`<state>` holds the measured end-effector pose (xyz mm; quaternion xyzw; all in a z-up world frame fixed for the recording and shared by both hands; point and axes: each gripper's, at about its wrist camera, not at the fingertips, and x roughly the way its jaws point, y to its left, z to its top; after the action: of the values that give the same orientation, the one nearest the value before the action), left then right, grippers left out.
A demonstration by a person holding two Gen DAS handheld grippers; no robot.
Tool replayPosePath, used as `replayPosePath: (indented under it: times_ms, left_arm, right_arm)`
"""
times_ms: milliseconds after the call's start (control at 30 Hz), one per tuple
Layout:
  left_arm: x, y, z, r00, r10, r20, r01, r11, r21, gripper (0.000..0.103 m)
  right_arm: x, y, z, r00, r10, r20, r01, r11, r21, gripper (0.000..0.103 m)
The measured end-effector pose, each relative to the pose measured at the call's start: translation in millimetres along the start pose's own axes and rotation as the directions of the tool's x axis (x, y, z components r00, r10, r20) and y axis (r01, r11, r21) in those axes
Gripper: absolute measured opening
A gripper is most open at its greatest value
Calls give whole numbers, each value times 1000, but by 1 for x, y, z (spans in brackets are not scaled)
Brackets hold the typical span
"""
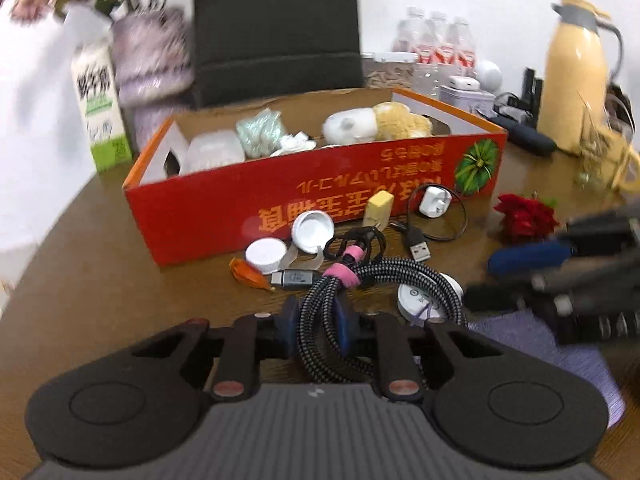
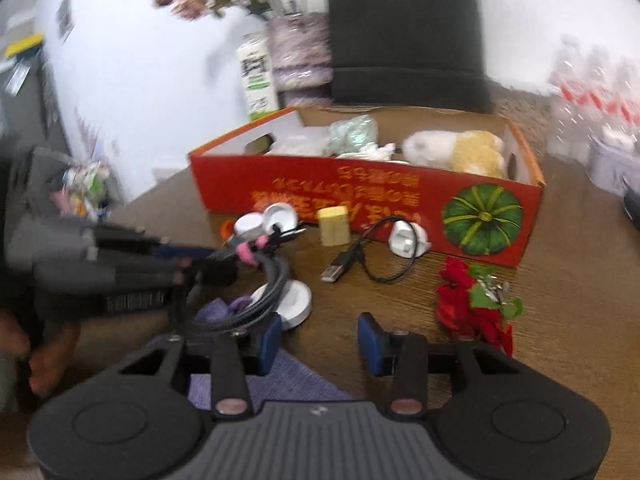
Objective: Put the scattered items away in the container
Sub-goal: 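Grasp the white round puck with the right tool while left tool holds the cable, then carry the cable and white puck over the box with both tools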
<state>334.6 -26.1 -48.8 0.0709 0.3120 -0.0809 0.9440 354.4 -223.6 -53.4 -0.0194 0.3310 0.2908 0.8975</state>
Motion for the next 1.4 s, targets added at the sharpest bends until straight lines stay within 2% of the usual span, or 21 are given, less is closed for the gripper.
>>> replayPosePath:
  times_ms: [100, 167, 267, 367, 433, 500, 600, 667, 733, 767, 867, 933, 1033, 1100, 1167, 1300, 1400]
  left_arm:
    - [-1, -2, -1, 1000, -19, 2, 19, 1000, 10, 19]
    - [-2, -2, -1, 1000, -5, 3, 5, 1000, 9, 18]
    - [-9, 6, 3, 1000, -7, 30, 8, 999, -37, 17]
    - [-25, 16, 9, 993, 60, 105, -53, 996, -67, 16]
    - [-33, 28, 11, 989, 78, 127, -63, 992, -114, 16]
    - [-34, 42, 10, 992, 59, 113, -40, 986, -163, 16]
    - [-27, 51, 8, 996, 57, 67, -43, 980, -196, 16]
    - [-24, 52, 7, 997, 60, 56, -48, 979, -196, 16]
    - [-23, 52, 8, 997, 57, 55, -45, 980, -194, 16]
    - [-23, 52, 8, 997, 56, 57, -44, 980, -194, 16]
    - [-24, 52, 5, 997, 53, 57, -42, 981, -190, 16]
    - [-24, 51, 5, 997, 56, 55, -44, 980, -195, 16]
    - [-30, 52, 5, 995, 73, 70, -56, 975, -214, 16]
    - [-43, 52, 3, 991, 88, 105, -61, 968, -245, 16]
    - [-60, 53, -1, 989, 80, 124, -41, 956, -290, 16]
    - [-93, 53, -13, 992, 1, 127, 43, 938, -343, 16]
    - [-118, 49, -22, 989, -61, 135, 107, 921, -375, 16]
  right_arm:
    - [3, -2, 2, 999, -41, 23, 40, 998, 39, 41]
    - [6, 0, 3, 999, -44, 29, 42, 998, 50, 39]
    - [10, 9, 4, 997, -74, 37, 75, 997, -8, 35]
    - [12, 10, 5, 996, -83, 33, 83, 997, -4, 35]
    - [12, 7, 5, 997, -72, 33, 71, 997, 12, 35]
    - [12, 5, 5, 997, -66, 34, 65, 998, 22, 35]
    - [9, 8, 5, 996, -78, 38, 77, 996, 33, 37]
    - [5, 14, 5, 997, -37, 62, 36, 999, 21, 36]
    - [4, 22, 5, 997, -25, 69, 26, 1000, -15, 50]
    - [8, 28, 5, 998, -36, 58, 38, 999, -37, 50]
    - [19, 39, 4, 997, -81, 10, 81, 992, -91, 48]
    - [21, 43, 4, 997, -81, 9, 81, 990, -113, 38]
    - [20, 42, 3, 996, -85, 18, 86, 992, -96, 38]
    - [10, 39, 3, 994, -93, 53, 97, 993, -74, 38]
    - [-9, 34, 5, 987, -92, 132, 97, 995, -36, 38]
    - [-63, 31, 1, 950, -173, 260, 165, 985, 54, 38]
    - [-98, 30, -14, 950, -143, 279, 118, 988, 102, 38]
